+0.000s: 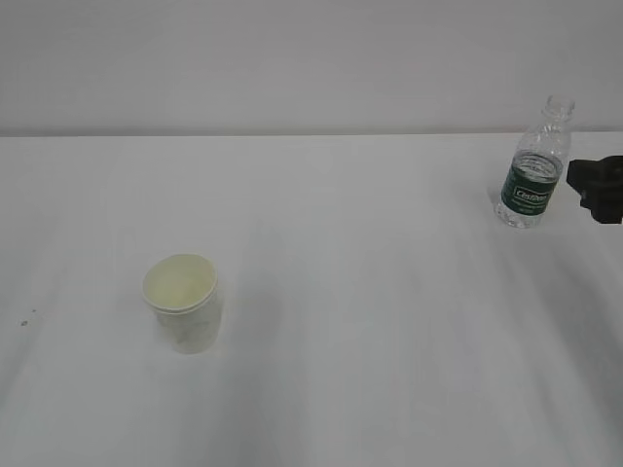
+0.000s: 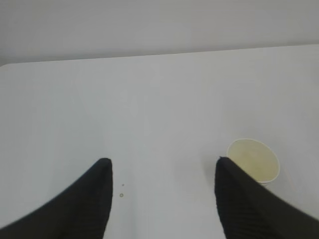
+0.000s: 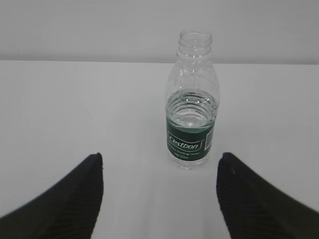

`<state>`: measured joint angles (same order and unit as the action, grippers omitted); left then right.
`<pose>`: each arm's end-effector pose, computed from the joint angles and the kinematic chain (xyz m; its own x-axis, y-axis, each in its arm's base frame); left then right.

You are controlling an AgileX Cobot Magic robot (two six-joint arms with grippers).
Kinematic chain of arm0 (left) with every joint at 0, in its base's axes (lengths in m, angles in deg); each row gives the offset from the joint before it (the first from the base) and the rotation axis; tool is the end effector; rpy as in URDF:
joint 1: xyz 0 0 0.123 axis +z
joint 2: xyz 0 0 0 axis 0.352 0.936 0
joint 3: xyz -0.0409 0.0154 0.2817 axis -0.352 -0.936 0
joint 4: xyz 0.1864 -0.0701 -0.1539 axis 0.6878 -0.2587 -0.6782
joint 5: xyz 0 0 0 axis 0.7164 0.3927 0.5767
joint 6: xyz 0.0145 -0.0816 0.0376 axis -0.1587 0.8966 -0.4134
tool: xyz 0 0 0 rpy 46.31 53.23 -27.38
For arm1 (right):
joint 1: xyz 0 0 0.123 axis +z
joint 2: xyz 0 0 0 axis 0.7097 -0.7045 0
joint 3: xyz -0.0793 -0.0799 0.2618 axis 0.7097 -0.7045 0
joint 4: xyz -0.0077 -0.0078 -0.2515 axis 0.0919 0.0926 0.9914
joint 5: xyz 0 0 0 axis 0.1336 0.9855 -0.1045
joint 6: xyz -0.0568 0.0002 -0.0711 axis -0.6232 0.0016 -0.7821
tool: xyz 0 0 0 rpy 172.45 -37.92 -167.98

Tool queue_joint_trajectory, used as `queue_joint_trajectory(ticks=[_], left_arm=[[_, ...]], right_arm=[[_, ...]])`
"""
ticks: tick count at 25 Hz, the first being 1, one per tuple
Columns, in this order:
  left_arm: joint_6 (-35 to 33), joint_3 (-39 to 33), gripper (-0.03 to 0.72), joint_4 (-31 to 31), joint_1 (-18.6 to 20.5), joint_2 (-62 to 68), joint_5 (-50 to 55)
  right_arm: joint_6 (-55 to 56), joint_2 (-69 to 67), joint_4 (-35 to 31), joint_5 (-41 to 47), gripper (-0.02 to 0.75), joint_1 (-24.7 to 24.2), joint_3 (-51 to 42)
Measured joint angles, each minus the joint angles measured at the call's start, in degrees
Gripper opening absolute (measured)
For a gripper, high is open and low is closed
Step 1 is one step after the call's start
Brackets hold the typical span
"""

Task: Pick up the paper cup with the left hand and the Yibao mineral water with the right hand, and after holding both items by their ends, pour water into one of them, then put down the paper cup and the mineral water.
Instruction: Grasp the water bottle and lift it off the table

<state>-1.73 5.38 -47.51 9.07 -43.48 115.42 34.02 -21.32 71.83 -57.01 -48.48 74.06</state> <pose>0.1038 -0.0179 0.3109 -0.3922 -0.0178 -0.9197 0.1309 0.9886 -0.0749 0.2674 -0.0038 0.2122 -0.3791 -0.0205 -0.9251 -0.0767 0.9970 0.0094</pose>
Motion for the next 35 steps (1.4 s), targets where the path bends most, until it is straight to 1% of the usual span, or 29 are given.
queue_joint_trajectory(ticks=[10,19,24,28,32,35], left_arm=[[0.0,0.0,0.457,0.0,0.0,0.0,-0.21],[0.0,0.0,0.457,0.0,0.0,0.0,-0.21],[0.0,0.0,0.457,0.0,0.0,0.0,-0.21],[0.0,0.0,0.457,0.0,0.0,0.0,-0.21],[0.0,0.0,0.457,0.0,0.0,0.0,-0.21],[0.0,0.0,0.457,0.0,0.0,0.0,-0.21]], right_arm=[[0.0,-5.0,1.49,-4.93,0.534,0.0,0.11],[-1.99,-6.13,1.47,-5.54,0.533,0.0,0.11],[-3.52,-8.66,-0.83,-5.8,0.532,0.0,0.11],[-4.14,-10.37,-1.98,-8.76,0.531,-0.12,0.0],[-6.7,-11.72,-5.63,-10.88,0.526,-0.12,-1.13],[-7.21,-12.95,-6.71,-13.56,0.515,-0.12,-2.45]])
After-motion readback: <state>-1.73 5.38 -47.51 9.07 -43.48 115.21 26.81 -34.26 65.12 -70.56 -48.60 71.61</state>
